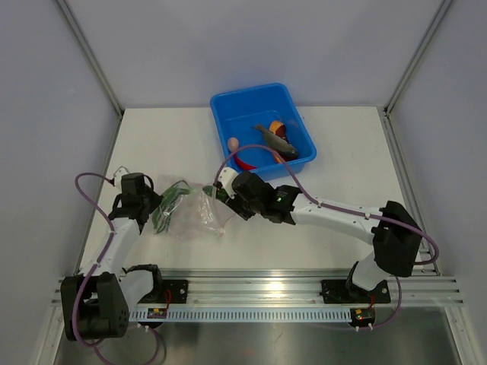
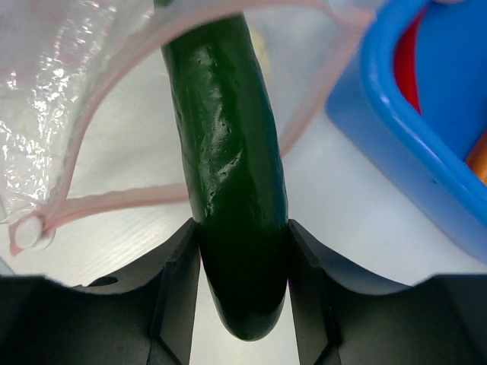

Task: Open the zip-top bag and remove the fake food
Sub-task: Pick up the fake vegetable at the center of the board, then place the fake vegetable in the bin.

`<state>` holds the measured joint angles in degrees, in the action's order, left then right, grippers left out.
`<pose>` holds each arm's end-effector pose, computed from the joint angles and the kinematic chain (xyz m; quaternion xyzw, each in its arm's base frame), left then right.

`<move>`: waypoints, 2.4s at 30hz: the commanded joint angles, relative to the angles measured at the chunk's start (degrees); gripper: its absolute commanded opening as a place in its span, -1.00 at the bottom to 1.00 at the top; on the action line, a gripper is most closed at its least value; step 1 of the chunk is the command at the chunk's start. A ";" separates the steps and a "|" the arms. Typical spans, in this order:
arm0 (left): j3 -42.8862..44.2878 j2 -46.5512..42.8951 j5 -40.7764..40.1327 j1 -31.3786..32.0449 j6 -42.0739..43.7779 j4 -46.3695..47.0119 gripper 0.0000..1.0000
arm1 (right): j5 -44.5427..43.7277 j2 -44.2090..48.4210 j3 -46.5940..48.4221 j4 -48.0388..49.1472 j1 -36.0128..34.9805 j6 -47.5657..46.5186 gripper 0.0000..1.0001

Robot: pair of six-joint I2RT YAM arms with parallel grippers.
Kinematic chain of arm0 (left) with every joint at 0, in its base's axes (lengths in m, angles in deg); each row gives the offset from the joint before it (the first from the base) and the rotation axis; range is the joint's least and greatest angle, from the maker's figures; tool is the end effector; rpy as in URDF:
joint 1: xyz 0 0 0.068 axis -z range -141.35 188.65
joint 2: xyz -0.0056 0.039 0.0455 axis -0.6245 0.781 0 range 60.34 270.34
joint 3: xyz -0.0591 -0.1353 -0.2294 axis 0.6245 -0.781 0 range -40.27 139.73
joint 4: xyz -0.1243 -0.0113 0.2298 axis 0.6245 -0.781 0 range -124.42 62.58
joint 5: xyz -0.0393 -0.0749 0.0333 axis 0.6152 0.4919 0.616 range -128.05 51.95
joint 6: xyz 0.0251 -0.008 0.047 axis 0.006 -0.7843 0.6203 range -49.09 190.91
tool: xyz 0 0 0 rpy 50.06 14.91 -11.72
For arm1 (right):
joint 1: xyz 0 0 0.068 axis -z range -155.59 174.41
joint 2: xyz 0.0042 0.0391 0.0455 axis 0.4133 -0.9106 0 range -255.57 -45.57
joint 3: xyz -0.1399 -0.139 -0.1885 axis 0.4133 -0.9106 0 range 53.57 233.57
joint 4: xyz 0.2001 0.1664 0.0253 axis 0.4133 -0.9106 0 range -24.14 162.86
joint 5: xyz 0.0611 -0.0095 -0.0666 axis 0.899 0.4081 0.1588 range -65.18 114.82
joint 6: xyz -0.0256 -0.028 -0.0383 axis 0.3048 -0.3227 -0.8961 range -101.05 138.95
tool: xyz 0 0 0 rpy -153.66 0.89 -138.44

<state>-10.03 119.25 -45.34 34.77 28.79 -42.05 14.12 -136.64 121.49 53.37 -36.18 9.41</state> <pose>0.2062 0.0185 0.1998 -0.3812 0.8336 -0.0744 0.3928 0.1795 0.3051 0.2625 -0.4932 0.7678 0.0952 0.3976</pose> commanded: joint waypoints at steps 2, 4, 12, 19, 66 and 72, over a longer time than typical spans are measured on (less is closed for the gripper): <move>-0.53 -2.93 -3.52 -0.34 -1.20 0.66 -1.00 | -3.28 6.60 -2.08 1.46 4.96 3.64 -0.15; -0.45 -2.84 -3.52 -0.25 -1.20 0.66 -1.00 | -3.36 8.70 -3.14 2.78 6.10 4.35 -0.16; 0.17 -1.26 -2.73 -0.25 -0.94 0.57 -1.00 | -4.42 11.70 -4.64 4.98 11.02 7.08 -0.16; -0.09 -2.05 -2.91 -0.34 -0.85 0.57 -1.00 | -3.01 7.93 -0.34 6.39 16.30 8.75 -0.15; -0.18 -1.35 -0.36 -0.25 0.64 1.36 -1.00 | 15.89 -3.17 10.93 7.19 22.73 19.30 0.41; 0.00 -1.26 -0.27 -0.25 0.65 1.10 -1.00 | 6.50 -0.87 8.19 3.41 15.52 19.39 0.35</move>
<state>-10.43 117.92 -46.19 34.77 28.65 -42.84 24.72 -138.84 131.09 59.49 -17.58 27.38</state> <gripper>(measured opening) 0.002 0.686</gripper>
